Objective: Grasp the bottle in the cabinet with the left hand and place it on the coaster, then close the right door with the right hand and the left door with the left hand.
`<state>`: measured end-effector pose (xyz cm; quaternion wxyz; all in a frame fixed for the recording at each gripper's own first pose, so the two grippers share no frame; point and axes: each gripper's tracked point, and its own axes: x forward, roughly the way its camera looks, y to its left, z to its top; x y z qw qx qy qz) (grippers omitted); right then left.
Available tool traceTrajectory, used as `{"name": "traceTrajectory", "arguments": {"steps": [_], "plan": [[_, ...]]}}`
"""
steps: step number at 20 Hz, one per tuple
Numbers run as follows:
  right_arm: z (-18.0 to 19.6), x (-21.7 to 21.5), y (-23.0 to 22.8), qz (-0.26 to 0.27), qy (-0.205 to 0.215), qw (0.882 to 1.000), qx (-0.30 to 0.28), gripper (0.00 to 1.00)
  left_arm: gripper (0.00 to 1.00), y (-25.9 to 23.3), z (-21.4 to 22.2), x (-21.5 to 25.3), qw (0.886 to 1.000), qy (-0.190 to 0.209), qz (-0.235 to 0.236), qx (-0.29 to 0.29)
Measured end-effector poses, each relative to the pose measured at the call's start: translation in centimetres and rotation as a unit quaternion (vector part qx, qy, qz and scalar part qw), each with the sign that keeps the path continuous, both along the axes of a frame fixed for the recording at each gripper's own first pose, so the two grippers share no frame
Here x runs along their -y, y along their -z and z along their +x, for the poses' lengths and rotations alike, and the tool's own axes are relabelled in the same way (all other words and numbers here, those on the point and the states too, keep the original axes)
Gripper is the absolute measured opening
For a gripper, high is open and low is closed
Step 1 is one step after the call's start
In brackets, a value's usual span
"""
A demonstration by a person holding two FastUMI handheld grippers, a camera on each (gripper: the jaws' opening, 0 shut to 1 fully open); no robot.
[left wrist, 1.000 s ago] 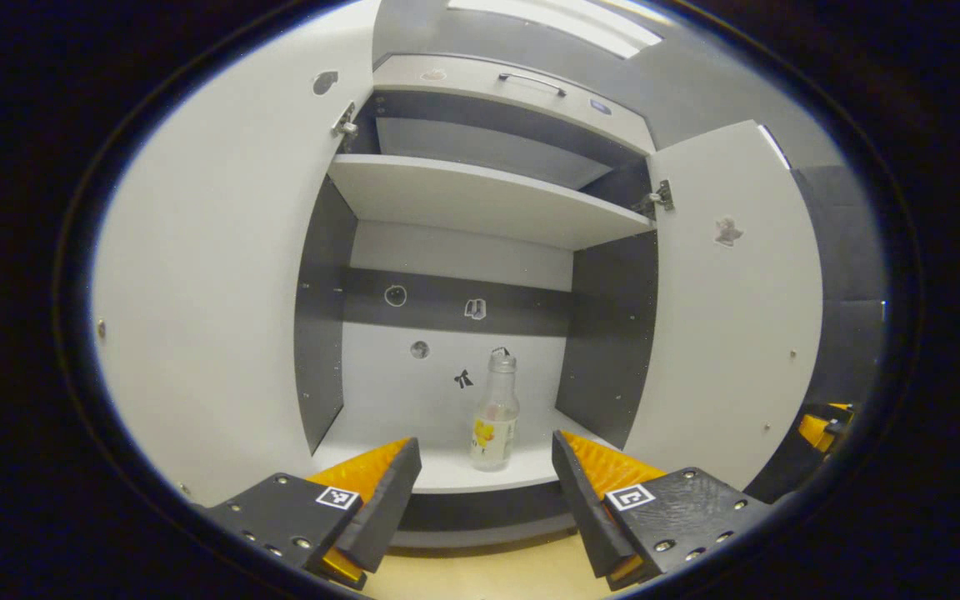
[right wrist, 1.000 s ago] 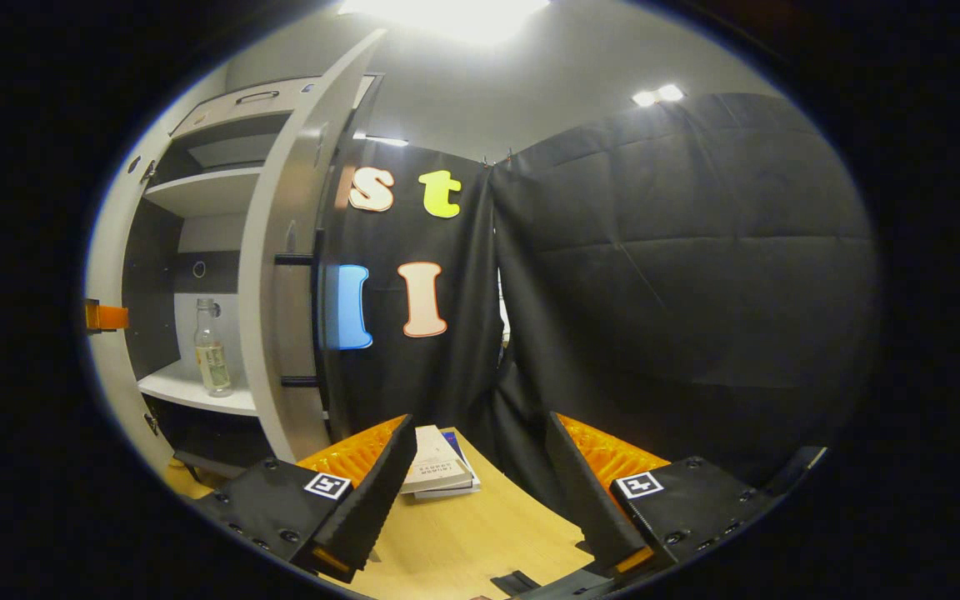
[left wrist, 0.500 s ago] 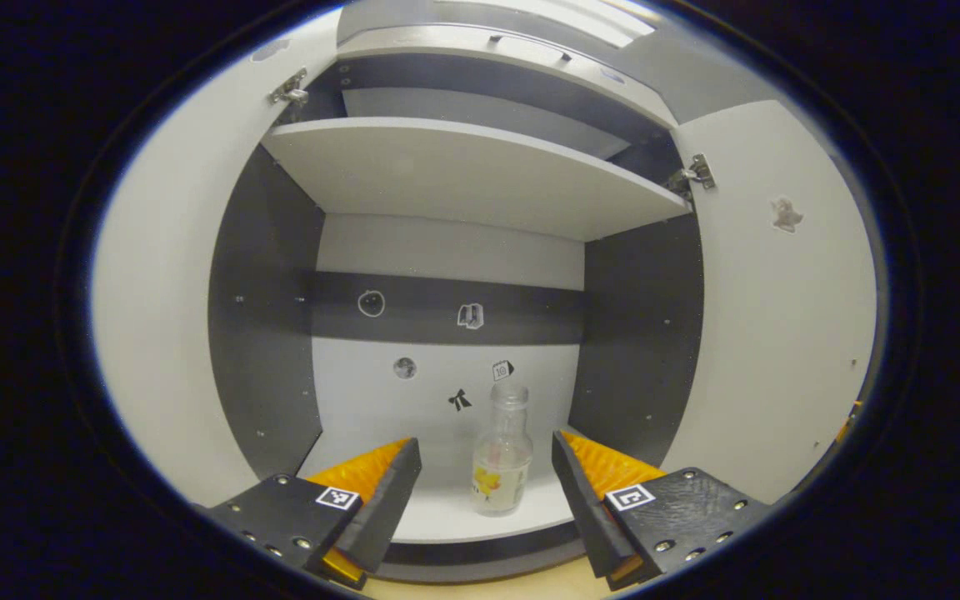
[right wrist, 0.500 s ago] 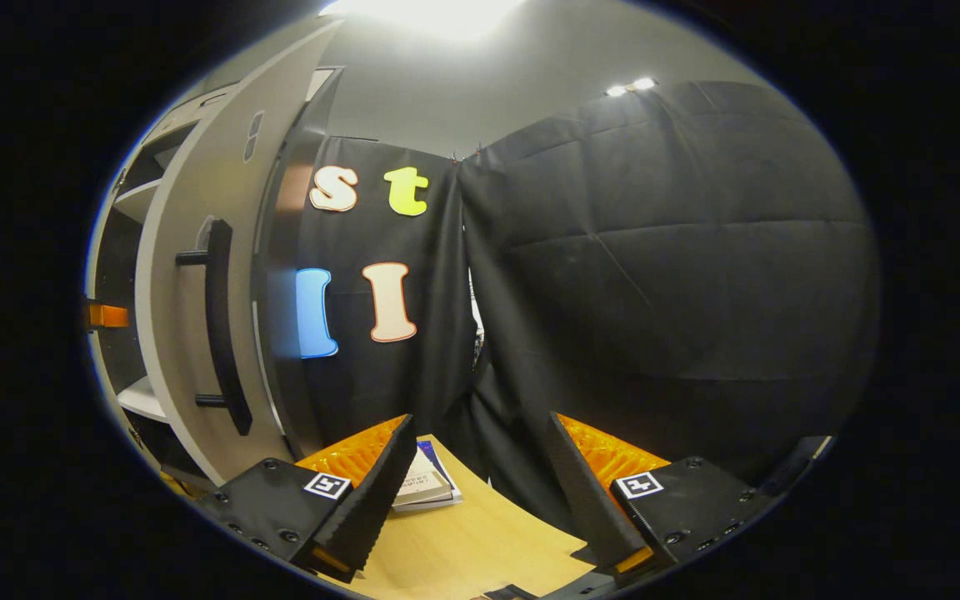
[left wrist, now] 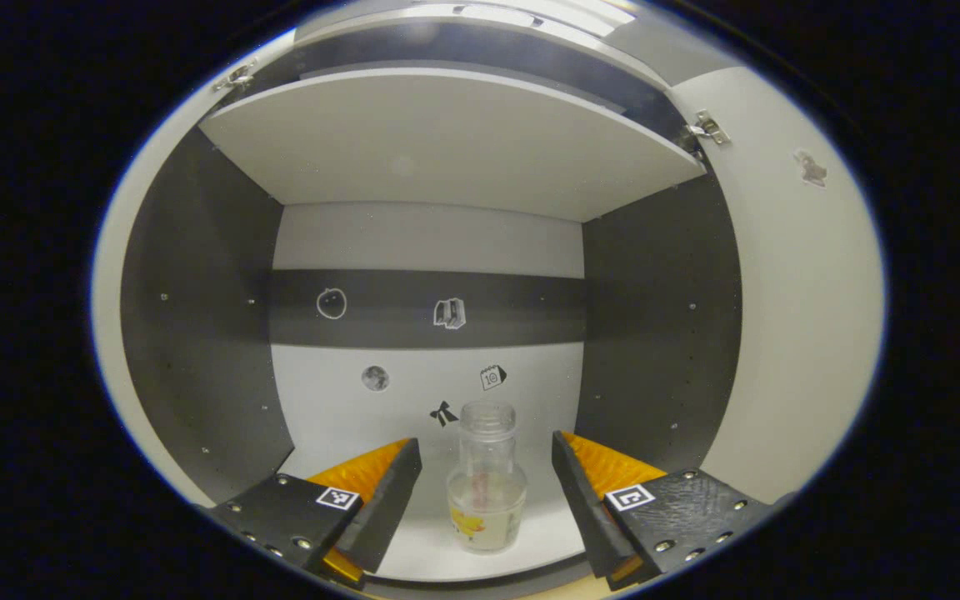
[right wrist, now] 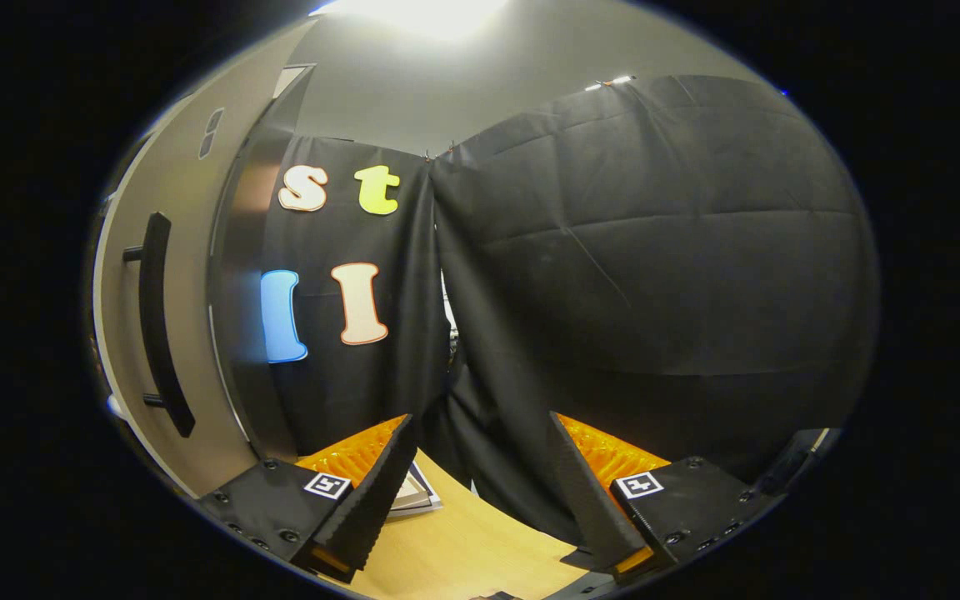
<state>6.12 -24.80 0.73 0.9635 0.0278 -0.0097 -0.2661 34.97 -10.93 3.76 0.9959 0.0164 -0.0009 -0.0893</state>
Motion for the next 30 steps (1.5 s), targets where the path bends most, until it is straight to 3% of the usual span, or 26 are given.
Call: {"name": "traceTrajectory", "arguments": {"steps": [4, 5, 6, 9, 12, 14, 15, 16, 17, 18, 20, 21, 23, 28, 30], "plan": [[0.3, 1.5, 0.3, 0.007, 0.012, 1.000, -0.001, 0.99, 0.75, 0.1, 1.7, 0.4, 1.000, -0.005, 0.015, 0.004], [0.2, 1.6, 0.5, 0.008, 0.013, 1.000, -0.001, 0.99, 0.81, 0.2, 2.0, 0.6, 1.000, -0.007, 0.017, 0.004], [0.4, 1.7, 0.5, 0.008, 0.014, 1.000, -0.002, 0.99, 0.72, 0.3, 2.2, 0.6, 1.000, -0.009, 0.021, 0.003], [1.2, 2.0, 0.5, 0.007, 0.014, 1.000, -0.004, 0.99, 0.72, 0.8, 2.8, 1.1, 1.000, -0.006, 0.029, -0.002], [1.5, 2.0, 0.7, 0.006, 0.012, 1.000, -0.005, 0.99, 0.59, 1.3, 3.3, 0.6, 1.000, -0.015, 0.027, -0.005], [2.0, 2.1, 0.7, 0.007, 0.010, 1.000, -0.007, 0.99, 0.33, 1.8, 3.7, 0.8, 0.999, -0.009, 0.026, -0.015], [2.1, 2.1, 0.8, 0.007, 0.007, 1.000, -0.007, 0.99, 0.46, 1.8, 3.3, 0.5, 1.000, -0.017, 0.018, -0.010], [2.3, 2.0, 0.7, 0.007, 0.006, 1.000, -0.007, 0.99, 0.48, 1.6, 3.3, 0.8, 1.000, -0.012, 0.014, -0.013], [2.2, 2.0, 0.8, 0.006, 0.005, 1.000, -0.008, 0.96, 0.48, 1.5, 3.4, 0.8, 1.000, -0.011, 0.009, -0.014], [2.2, 1.9, 0.7, 0.006, 0.004, 1.000, -0.007, 0.96, 0.39, 1.6, 3.1, 0.7, 1.000, -0.006, 0.001, -0.016], [2.2, 1.7, 0.6, 0.006, 0.001, 1.000, -0.006, 0.96, 0.46, 1.4, 2.0, 0.5, 1.000, -0.003, -0.004, -0.019], [2.2, 1.7, 0.7, 0.006, -0.001, 1.000, -0.006, 0.99, 0.25, 1.2, 1.7, 0.4, 1.000, 0.001, -0.004, -0.020], [2.1, 1.4, 0.6, 0.004, -0.004, 1.000, -0.006, 0.99, 0.33, 0.6, 0.7, 0.4, 1.000, 0.007, -0.008, -0.016], [1.8, 0.3, 0.2, -0.003, -0.021, 1.000, -0.006, 0.96, 0.33, -1.7, -2.9, 1.0, 1.000, 0.027, -0.005, -0.001], [1.7, -0.4, 0.0, -0.006, -0.029, 1.000, -0.006, 0.96, 0.38, -2.2, -4.8, 1.2, 0.999, 0.036, -0.006, 0.005]]}}
